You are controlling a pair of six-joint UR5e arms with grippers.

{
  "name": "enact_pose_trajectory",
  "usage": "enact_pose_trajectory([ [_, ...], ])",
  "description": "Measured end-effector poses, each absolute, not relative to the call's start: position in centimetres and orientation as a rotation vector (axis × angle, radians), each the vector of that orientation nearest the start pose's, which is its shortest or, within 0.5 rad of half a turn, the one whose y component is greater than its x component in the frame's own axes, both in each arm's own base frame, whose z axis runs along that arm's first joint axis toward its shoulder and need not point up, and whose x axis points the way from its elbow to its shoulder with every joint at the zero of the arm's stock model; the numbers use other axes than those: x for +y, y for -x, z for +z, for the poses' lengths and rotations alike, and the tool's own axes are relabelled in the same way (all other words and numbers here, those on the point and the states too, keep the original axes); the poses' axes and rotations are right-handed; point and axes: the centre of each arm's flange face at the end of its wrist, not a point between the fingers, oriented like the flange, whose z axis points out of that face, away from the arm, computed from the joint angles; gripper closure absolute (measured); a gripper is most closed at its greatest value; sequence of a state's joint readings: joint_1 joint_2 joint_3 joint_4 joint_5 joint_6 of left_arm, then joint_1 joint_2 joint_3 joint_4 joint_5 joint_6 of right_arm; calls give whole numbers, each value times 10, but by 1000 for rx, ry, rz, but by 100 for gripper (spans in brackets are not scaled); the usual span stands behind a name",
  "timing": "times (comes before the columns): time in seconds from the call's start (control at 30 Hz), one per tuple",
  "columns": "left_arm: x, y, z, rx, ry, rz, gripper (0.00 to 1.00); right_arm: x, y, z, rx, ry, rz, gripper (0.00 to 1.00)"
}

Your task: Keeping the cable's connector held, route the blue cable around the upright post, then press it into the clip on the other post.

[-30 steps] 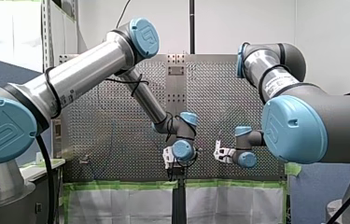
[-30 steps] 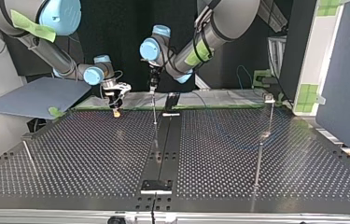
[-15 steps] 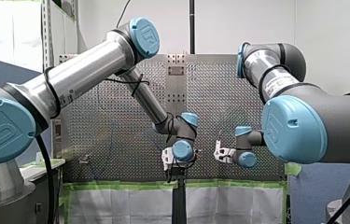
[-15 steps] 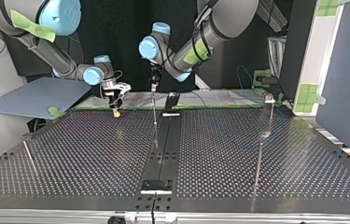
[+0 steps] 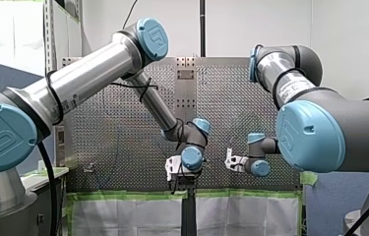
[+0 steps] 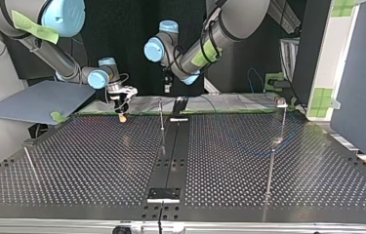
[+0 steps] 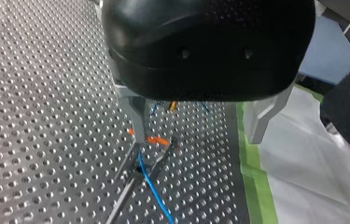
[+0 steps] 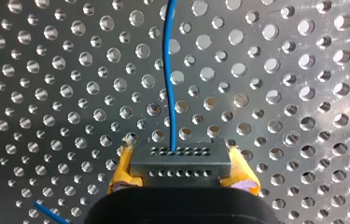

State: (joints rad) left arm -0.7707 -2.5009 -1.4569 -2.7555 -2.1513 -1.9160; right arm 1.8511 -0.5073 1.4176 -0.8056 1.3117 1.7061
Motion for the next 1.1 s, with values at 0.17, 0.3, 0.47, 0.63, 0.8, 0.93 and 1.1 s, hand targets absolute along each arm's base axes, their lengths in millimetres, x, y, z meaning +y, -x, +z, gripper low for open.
enact_pose_trajectory([
  [0.17, -502, -405, 5, 1937, -38, -143, 1, -626, -346, -50, -1116, -1645, 1630, 100],
  [0.3, -502, -405, 5, 1938, -38, -141, 1, -626, -346, -50, -1116, -1645, 1630, 100],
  [0.47, -502, -405, 5, 1938, -36, -140, 1, -626, -346, -50, -1115, -1645, 1630, 100],
  [0.63, -503, -405, 5, 1934, -44, -142, 1, -626, -346, -50, -1116, -1645, 1629, 100],
  [0.8, -503, -406, 6, 1925, -65, -115, 1, -626, -346, -50, -1116, -1646, 1630, 100],
  [0.93, -502, -406, 6, 1922, -72, -100, 1, -626, -346, -50, -1115, -1646, 1630, 100],
  [1.1, -501, -407, 6, 1921, -77, -93, 1, -626, -346, -50, -1115, -1646, 1630, 100],
])
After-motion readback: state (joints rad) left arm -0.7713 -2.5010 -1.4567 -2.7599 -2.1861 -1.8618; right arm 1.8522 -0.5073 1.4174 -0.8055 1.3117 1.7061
